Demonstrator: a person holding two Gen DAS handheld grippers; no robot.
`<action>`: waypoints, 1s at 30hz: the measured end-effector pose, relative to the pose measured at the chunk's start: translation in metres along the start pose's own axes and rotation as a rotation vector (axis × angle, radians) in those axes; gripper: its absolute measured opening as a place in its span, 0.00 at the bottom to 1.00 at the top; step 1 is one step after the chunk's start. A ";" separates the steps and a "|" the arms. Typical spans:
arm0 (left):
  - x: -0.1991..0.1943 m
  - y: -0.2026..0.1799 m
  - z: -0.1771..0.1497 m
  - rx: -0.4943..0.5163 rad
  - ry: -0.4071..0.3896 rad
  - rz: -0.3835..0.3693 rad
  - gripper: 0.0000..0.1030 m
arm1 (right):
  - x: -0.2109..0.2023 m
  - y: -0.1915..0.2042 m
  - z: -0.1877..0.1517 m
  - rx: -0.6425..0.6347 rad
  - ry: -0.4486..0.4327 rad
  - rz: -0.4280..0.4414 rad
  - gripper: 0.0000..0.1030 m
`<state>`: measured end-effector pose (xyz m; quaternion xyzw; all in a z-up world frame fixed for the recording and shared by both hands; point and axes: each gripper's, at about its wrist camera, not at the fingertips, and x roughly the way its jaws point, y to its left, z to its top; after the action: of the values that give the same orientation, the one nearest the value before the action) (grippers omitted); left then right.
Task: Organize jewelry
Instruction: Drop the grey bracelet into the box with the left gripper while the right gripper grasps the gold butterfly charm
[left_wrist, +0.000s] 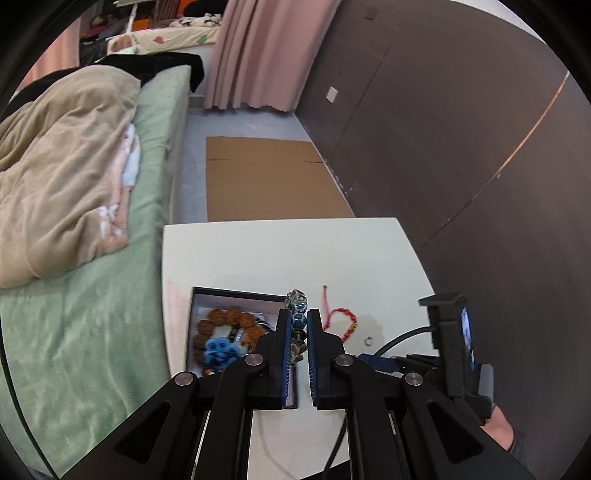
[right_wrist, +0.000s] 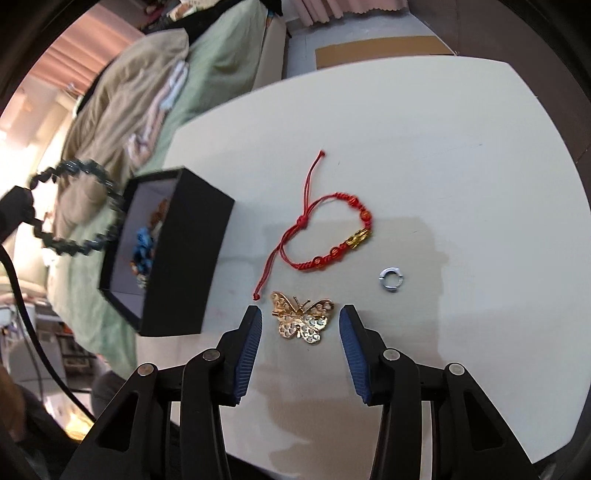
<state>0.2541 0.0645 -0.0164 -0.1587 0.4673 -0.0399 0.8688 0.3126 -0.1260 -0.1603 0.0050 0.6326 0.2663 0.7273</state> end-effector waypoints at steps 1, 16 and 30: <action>0.000 0.004 0.000 -0.006 -0.001 0.002 0.08 | 0.001 0.003 0.000 -0.010 -0.009 -0.016 0.45; 0.000 0.031 -0.008 -0.053 0.008 -0.002 0.08 | 0.005 0.031 -0.005 -0.166 -0.031 -0.224 0.37; 0.038 0.018 -0.010 -0.065 0.077 -0.068 0.08 | -0.026 -0.012 -0.004 -0.008 -0.070 -0.001 0.11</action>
<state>0.2657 0.0709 -0.0573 -0.2009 0.4960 -0.0601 0.8426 0.3122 -0.1474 -0.1413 0.0110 0.6057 0.2682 0.7491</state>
